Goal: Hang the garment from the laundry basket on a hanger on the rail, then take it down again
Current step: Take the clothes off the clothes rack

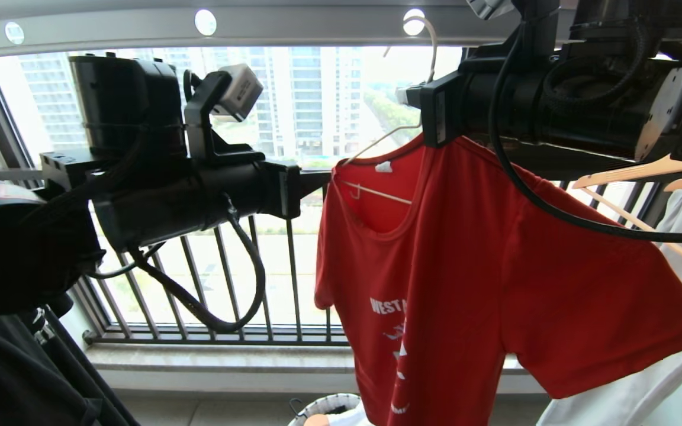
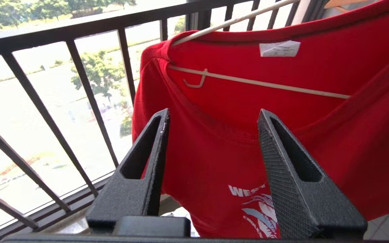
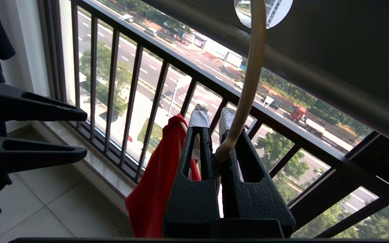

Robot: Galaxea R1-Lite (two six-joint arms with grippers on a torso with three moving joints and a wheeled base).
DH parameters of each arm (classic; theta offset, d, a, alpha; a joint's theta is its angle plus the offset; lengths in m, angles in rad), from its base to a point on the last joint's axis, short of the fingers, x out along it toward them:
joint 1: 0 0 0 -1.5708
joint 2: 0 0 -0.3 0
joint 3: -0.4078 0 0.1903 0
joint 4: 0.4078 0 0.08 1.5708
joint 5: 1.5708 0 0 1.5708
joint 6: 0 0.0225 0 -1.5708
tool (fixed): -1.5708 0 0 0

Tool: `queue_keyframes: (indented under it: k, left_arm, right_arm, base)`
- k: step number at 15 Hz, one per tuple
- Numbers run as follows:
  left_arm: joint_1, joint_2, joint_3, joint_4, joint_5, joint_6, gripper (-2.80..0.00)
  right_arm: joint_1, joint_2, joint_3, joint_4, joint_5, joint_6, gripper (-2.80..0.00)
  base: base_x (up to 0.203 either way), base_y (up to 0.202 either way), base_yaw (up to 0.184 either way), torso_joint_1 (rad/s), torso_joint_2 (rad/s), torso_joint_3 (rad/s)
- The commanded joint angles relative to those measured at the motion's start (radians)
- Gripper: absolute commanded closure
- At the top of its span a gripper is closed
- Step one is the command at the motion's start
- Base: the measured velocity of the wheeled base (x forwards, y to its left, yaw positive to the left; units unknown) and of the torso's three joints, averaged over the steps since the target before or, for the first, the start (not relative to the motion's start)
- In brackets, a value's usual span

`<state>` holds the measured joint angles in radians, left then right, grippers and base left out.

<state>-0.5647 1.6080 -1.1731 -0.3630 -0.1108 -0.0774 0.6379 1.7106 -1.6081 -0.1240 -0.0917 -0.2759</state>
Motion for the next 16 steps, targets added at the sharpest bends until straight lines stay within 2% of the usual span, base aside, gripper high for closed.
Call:
queue_keyframes:
  k: [1,6,12,13,16]
  left_arm:
    - [0.003,0.148,-0.103,0.037,0.102,0.0,-2.8]
    - [0.003,0.29,-0.232,0.046,0.263,0.001,-2.8]
    - [0.005,0.35,-0.287,0.039,0.279,0.001,-2.8]
    - [0.006,0.356,-0.293,0.039,0.28,0.002,0.0]
    - [0.011,0.365,-0.306,0.032,0.28,0.001,0.0]
  right_arm:
    - [0.0,-0.003,-0.007,0.0,0.0,-0.002,0.0]
    - [0.002,-0.009,-0.007,0.0,0.0,-0.002,0.0]
    - [0.002,-0.017,-0.007,0.0,0.0,-0.002,0.0]
    - [0.002,-0.017,-0.007,0.0,0.0,-0.002,0.0]
    - [0.002,-0.017,-0.007,0.0,0.0,-0.002,0.0]
  base:
    - [0.0,0.0,0.0,0.0,0.0,0.0]
    - [0.0,0.0,0.0,0.0,0.0,0.0]
    - [0.0,0.0,0.0,0.0,0.0,0.0]
    - [0.0,0.0,0.0,0.0,0.0,0.0]
    - [0.0,0.0,0.0,0.0,0.0,0.0]
